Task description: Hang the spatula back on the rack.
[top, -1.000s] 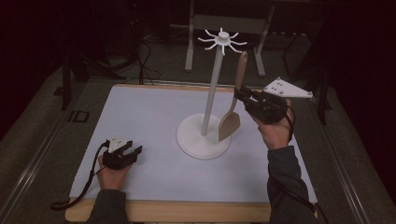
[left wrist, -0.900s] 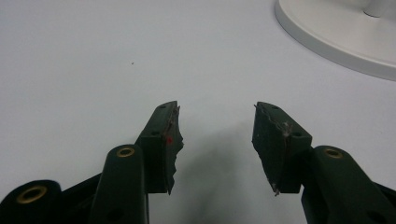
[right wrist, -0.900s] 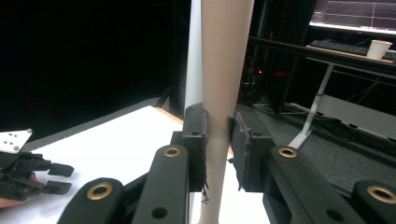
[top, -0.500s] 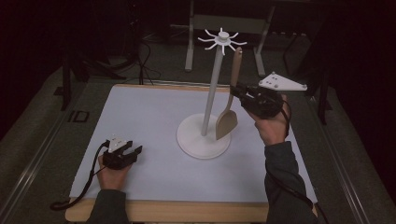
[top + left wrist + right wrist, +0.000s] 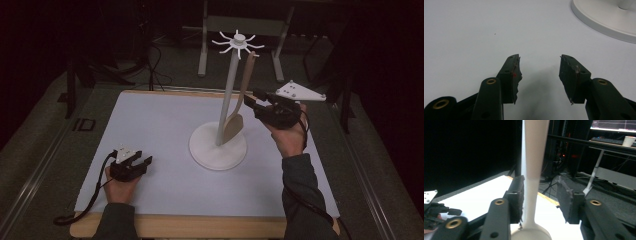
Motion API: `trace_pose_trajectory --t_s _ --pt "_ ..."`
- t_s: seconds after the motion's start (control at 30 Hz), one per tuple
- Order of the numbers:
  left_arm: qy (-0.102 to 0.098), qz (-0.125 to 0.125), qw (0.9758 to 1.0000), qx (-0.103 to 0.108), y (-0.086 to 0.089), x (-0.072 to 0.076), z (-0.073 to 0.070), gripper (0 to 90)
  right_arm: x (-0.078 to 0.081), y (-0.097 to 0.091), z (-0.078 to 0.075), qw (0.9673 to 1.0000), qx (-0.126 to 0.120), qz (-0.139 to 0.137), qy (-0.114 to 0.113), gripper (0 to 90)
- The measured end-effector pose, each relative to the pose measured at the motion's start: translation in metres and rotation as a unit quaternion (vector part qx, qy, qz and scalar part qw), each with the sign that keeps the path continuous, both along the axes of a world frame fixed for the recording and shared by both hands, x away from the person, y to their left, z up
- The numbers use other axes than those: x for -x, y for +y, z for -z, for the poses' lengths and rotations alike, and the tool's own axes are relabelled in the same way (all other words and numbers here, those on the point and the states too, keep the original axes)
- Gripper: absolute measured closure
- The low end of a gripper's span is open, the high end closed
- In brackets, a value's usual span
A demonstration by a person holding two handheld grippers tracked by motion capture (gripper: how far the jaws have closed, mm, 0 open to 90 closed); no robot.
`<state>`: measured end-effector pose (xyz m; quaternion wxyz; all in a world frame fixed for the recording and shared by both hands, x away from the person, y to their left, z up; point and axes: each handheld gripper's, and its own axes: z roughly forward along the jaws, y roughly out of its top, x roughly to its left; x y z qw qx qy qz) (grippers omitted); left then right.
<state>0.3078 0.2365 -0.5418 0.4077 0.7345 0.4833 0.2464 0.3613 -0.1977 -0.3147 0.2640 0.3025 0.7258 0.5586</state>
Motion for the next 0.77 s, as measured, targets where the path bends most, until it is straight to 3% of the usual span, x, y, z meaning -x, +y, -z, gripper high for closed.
trace_pose_trajectory --t_s 0.23,0.37,0.77 --pt "0.0 0.0 1.0 0.0 0.0 0.0 0.0 51.0 0.004 -0.009 0.011 0.9999 0.008 0.006 0.004 49.7" --pt "-0.001 0.0 1.0 0.0 0.0 0.0 0.0 50.9 0.006 -0.019 0.02 0.9998 0.001 0.014 0.011 46.5" --pt "0.001 -0.001 1.0 0.001 0.0 0.0 0.0 50.9 0.007 -0.05 0.058 0.9971 0.018 0.06 0.042 43.7"
